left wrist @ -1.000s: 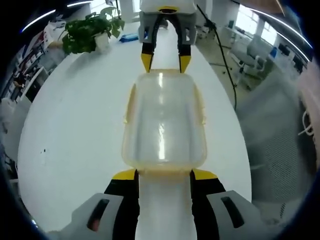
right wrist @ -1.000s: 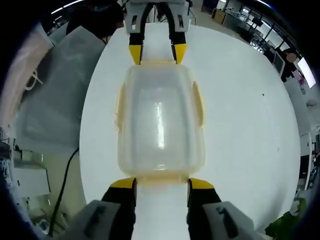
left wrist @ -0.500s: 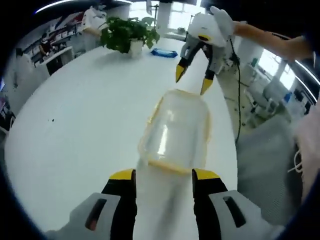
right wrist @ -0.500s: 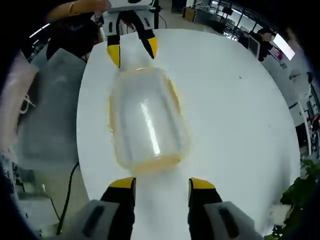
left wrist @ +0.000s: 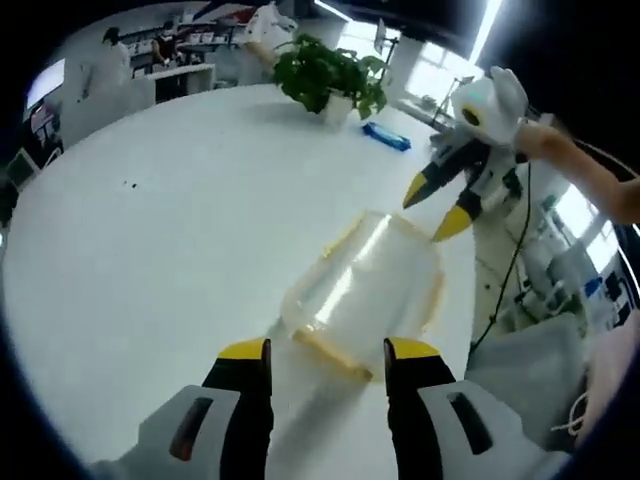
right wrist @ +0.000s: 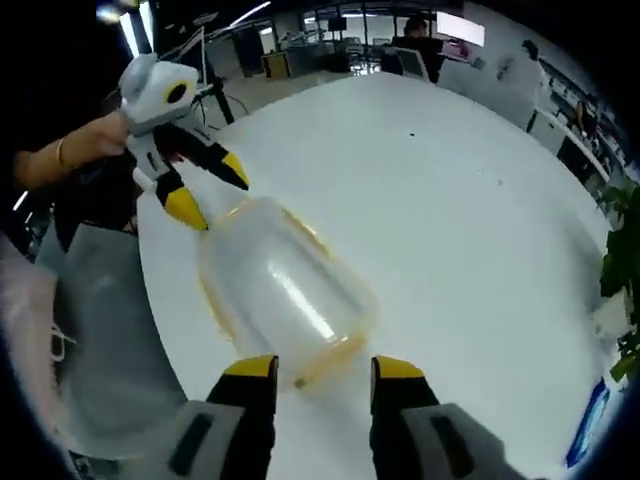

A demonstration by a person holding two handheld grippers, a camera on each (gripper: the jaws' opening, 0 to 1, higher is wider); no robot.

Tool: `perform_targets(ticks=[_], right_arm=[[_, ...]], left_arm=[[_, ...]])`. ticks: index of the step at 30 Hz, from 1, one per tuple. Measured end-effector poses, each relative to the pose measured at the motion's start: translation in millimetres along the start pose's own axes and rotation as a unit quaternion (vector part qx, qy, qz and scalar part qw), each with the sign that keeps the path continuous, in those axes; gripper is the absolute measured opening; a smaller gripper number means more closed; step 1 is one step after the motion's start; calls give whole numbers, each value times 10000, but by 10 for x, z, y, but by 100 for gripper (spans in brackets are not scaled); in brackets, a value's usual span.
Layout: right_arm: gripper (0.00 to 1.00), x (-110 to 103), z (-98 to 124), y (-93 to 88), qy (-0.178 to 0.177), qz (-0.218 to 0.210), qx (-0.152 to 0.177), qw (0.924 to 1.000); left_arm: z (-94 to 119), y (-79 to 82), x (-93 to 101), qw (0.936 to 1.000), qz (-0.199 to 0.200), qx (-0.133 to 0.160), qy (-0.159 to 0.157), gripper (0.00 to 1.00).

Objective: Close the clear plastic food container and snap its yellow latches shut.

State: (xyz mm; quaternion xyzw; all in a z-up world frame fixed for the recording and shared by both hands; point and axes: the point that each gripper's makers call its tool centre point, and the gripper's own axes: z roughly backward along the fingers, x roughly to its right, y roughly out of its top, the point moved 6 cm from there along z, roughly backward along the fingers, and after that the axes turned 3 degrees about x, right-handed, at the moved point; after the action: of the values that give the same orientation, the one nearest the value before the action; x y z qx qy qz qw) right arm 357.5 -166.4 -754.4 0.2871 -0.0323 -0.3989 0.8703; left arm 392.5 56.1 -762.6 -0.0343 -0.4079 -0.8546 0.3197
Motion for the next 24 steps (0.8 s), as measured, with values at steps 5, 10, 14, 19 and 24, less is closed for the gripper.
perform_targets(ticks=[5, 10, 14, 19, 24], right_arm=[[34, 18, -60, -8, -73, -301, 50, 9995], [31, -11, -114, -43, 77, -634, 69, 9979], [32, -1, -135, -59, 156, -851, 130, 9962], [37, -20, -179, -79, 304, -1282, 149, 9912], [38, -19, -186, -77, 354, -1315, 148, 9906]], left_arm=[[-63, -96, -33, 9995, 117, -54, 302, 43], [-109, -156, -20, 9982, 540, 58, 254, 45], [-153, -193, 18, 9942, 1055, 179, 91, 42], [-164, -211, 63, 9914, 1279, 279, -29, 36], [-163, -207, 67, 9911, 1308, 242, -45, 35]])
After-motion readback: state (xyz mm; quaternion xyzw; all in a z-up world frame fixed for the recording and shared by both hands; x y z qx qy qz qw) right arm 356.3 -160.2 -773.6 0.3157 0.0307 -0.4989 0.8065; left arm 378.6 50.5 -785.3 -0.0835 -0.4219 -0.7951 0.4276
